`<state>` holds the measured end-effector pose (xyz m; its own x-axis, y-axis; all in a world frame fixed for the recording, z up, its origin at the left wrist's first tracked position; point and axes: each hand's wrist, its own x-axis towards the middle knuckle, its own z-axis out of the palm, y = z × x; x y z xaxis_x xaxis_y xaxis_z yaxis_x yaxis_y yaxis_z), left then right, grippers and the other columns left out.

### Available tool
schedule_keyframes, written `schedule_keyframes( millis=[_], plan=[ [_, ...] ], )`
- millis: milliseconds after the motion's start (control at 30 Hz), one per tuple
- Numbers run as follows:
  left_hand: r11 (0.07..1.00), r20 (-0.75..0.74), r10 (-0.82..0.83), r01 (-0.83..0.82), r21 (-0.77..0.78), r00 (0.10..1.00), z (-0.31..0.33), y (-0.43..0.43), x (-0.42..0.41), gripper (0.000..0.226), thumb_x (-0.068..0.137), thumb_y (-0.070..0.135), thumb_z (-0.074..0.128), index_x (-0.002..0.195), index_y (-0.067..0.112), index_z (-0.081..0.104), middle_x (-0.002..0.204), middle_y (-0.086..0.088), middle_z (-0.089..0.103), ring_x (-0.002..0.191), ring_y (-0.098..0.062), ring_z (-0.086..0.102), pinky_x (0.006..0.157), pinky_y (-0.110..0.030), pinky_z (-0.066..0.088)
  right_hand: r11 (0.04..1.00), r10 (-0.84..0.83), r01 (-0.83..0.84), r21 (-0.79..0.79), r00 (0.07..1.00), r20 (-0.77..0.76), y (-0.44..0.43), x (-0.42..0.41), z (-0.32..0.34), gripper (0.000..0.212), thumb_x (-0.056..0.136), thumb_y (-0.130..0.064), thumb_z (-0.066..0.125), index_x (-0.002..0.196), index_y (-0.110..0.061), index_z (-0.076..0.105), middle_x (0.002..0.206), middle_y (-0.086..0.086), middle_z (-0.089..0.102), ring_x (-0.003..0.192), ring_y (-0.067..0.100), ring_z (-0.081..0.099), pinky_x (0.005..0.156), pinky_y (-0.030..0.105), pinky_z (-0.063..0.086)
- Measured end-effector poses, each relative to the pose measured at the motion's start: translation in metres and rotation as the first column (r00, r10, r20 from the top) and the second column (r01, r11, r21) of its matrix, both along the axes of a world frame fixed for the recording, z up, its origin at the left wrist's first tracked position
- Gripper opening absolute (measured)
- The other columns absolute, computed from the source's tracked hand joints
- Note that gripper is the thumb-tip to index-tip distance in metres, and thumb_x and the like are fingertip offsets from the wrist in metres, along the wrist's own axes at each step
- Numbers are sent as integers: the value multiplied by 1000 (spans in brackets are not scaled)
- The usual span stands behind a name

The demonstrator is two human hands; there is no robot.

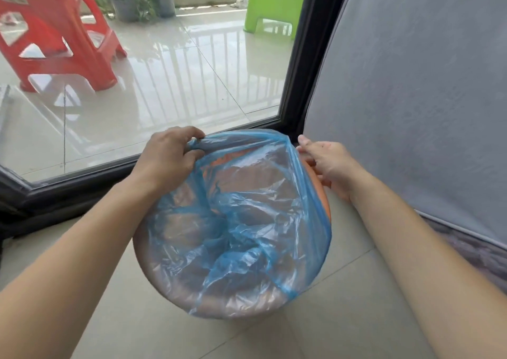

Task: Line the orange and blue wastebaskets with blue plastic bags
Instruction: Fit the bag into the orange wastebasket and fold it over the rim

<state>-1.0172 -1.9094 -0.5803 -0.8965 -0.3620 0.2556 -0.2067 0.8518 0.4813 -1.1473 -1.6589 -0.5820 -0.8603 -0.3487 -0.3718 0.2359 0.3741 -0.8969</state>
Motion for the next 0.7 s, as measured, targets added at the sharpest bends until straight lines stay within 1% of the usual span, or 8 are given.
schedule_keyframes(
  millis=[67,167,300,400,467,567,633,700],
  plan=[
    [999,-2,17,-17,-36,1000,-1,-10,2,30,85,13,69,115,11,68,100,-18,68,94,-35,61,86,-35,42,1000,-21,24,19,991,-132,0,5,3,35,86,-54,67,91,-19,66,82,0,70,67,13,67,59,29,56],
    [996,6,45,-45,-74,999,-1,-20,2,30,86,13,69,116,10,67,101,-20,67,94,-37,61,86,-38,42,974,75,12,227,926,-370,-3,16,10,38,72,-61,75,85,-25,69,83,-8,70,77,9,67,67,28,56],
    [991,48,82,-76,-112,995,1,-22,0,32,87,17,66,119,12,64,106,-21,65,100,-40,59,85,-41,43,882,260,47,469,780,-569,-13,30,20,20,75,-44,77,80,-25,74,79,-11,70,78,6,65,71,23,51],
    [986,134,114,-96,-135,984,0,-21,1,36,88,17,64,123,12,58,112,-21,62,104,-40,56,86,-42,43,860,293,80,505,731,-616,-18,29,21,13,81,-33,72,78,-21,75,77,-6,70,78,11,64,72,24,49],
    [987,155,122,-103,-123,980,-1,-22,3,35,88,16,64,121,12,56,111,-21,61,103,-40,56,85,-42,42,908,185,61,414,828,-529,-15,22,18,15,85,-31,71,74,-21,72,77,-4,71,76,13,64,72,27,52],
    [990,142,117,-103,-96,983,-4,-23,7,33,88,14,64,119,10,55,107,-22,60,100,-40,56,84,-43,41,1000,-18,19,20,998,-68,-6,14,11,9,90,-21,71,86,-13,73,86,7,75,69,15,70,66,29,59],
    [990,137,115,-102,-100,984,-6,-21,8,33,88,13,63,120,10,54,107,-22,60,100,-40,56,83,-43,41,985,-25,56,-163,982,189,-2,13,5,14,92,-16,67,101,-7,72,85,7,74,63,11,69,55,22,56],
    [990,135,112,-99,-101,985,-6,-21,7,33,88,13,62,119,10,53,107,-21,59,99,-40,56,83,-43,41,972,-8,73,-224,960,280,-1,13,2,17,93,-17,65,105,-6,72,81,4,73,62,10,67,53,20,56]
  ],
)
